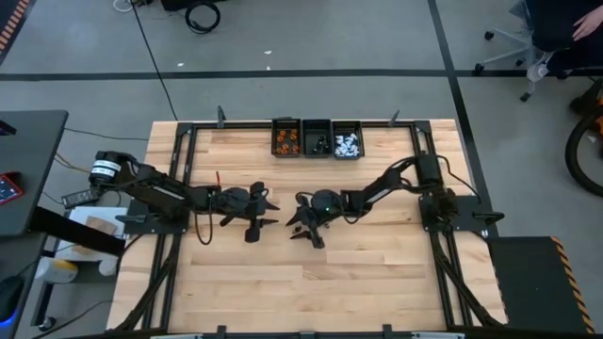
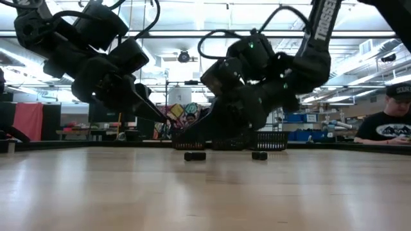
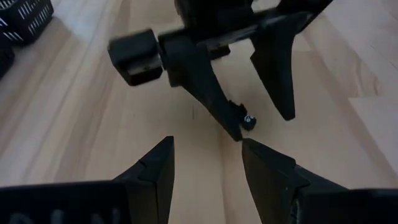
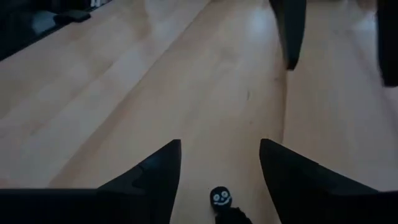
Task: Sort game pieces by color
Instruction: Put the black game piece into the center black basket
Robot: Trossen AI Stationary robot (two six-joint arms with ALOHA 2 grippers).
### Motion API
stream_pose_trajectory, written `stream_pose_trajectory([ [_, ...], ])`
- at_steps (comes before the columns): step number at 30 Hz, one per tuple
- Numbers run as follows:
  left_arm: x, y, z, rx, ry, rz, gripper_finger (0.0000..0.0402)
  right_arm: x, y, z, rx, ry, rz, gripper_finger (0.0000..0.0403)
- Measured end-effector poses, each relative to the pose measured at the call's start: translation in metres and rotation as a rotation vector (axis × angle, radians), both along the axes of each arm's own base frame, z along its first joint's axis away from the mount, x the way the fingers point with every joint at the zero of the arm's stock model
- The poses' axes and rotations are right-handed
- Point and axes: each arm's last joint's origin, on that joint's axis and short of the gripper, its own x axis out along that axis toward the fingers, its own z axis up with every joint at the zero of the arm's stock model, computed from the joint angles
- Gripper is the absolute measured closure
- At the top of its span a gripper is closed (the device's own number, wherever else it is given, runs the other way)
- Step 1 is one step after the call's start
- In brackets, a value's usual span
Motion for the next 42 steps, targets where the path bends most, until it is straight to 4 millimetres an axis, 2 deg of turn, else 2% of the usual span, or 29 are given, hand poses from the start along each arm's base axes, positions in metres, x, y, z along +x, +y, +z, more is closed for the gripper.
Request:
stream_pose_trajectory([
  [5,0.0,-0.001,0.0,0.011,0.003,-0.01,0.0235,0.001,0.0,-0.024,-0.004,-0.015,0.011,0.0202],
  [9,0.0,-0.001,0.0,0.024,0.004,-0.018,0.0235,0.002,0.0,-0.034,-0.022,-0.048,0.017,0.0225],
  [18,0.0,-0.001,-0.001,0.026,0.007,-0.022,0.0235,0.0,-0.002,-0.041,-0.066,-0.033,0.035,0.0349],
  [23,-0.001,-0.001,-0.002,0.015,0.022,-0.016,0.0235,0.0,-0.004,-0.037,-0.049,-0.029,0.033,0.0361],
  [26,-0.001,-0.001,-0.002,0.014,0.019,-0.016,0.0235,-0.001,-0.007,-0.024,-0.078,0.01,-0.004,0.0359],
  [28,-0.001,-0.001,-0.001,0.014,0.018,-0.016,0.0235,-0.005,-0.01,-0.01,-0.162,0.06,-0.059,0.0352],
  [32,-0.001,-0.001,-0.001,0.014,0.018,-0.015,0.0235,-0.013,-0.019,0.025,-0.355,0.109,-0.188,0.0353],
  [35,-0.001,-0.001,-0.001,0.014,0.018,-0.015,0.0235,-0.019,-0.028,0.05,-0.428,0.101,-0.253,0.0356],
  [40,-0.001,-0.001,-0.001,0.013,0.012,-0.015,0.0235,-0.027,-0.061,0.084,-0.515,0.063,-0.492,0.0355],
  [42,-0.001,0.0,-0.001,0.022,0.009,-0.015,0.0235,-0.03,-0.08,0.087,-0.505,0.059,-0.586,0.0355],
])
